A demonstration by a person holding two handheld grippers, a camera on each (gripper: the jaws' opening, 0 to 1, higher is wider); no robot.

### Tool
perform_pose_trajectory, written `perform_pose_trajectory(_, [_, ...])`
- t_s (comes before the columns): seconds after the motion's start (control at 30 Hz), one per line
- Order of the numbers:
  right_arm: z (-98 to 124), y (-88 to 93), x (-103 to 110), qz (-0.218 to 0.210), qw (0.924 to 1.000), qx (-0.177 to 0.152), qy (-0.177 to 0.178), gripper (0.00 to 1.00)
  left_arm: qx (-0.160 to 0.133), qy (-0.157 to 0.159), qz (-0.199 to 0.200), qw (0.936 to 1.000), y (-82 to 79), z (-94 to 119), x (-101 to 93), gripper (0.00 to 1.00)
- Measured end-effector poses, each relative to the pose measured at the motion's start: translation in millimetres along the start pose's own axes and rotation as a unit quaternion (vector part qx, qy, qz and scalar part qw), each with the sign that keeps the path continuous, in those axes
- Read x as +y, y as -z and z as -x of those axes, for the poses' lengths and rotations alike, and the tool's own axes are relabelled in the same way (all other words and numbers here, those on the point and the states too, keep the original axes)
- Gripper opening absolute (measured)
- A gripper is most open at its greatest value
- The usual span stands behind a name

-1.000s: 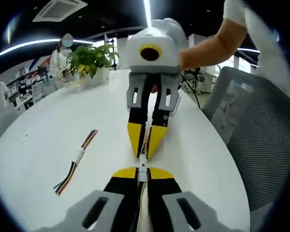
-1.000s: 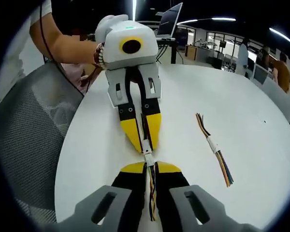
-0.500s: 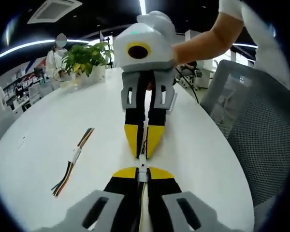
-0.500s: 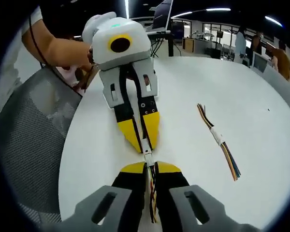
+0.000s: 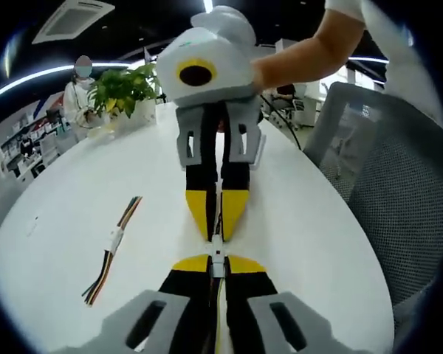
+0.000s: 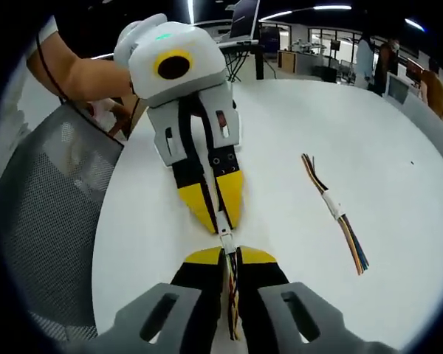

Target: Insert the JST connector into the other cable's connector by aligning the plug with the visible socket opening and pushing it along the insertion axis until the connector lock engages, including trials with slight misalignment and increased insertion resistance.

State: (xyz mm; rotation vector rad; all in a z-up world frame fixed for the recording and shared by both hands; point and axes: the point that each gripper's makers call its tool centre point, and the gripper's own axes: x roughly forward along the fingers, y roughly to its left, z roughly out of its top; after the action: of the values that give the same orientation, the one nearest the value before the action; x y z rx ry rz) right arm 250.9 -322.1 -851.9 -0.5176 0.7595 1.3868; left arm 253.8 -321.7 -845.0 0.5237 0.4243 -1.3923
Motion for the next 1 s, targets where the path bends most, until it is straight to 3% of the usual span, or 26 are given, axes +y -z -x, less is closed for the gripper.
perform_pose_trajectory(0.3, [0, 0.3, 0, 0.009, 0.9999, 0.013, 0.003, 0.03, 0.008, -0.002, 0.000, 1.0000, 0.3, 1, 0.1, 0.02])
perform_pose_trajectory(0.4, [-1, 0.1, 0, 0.006, 0.9999, 0.010, 0.001, 0.03, 0.005, -0.009, 0.012, 0.9999, 1.6, 6, 3.7, 0.16])
perform_pose_trajectory(0.53, [-1, 0.0, 0, 0.005, 1.0000, 0.007, 0.001, 0.04, 0.007, -0.006, 0.019, 0.9998, 6.2, 12, 1.7, 0.13])
perform_pose_trajectory(0.63, [-1, -0.1, 0, 0.001, 1.0000, 0.005, 0.000, 0.04, 0.007, -0.013, 0.021, 0.9997, 9.6, 15, 3.7, 0.01])
perform_pose_trajectory(1.0, [1, -1.6, -1, -0.002, 1.0000, 0.003, 0.004, 0.04, -0.002, -0.013, 0.015, 0.9998, 2.6, 15, 2.8, 0.00])
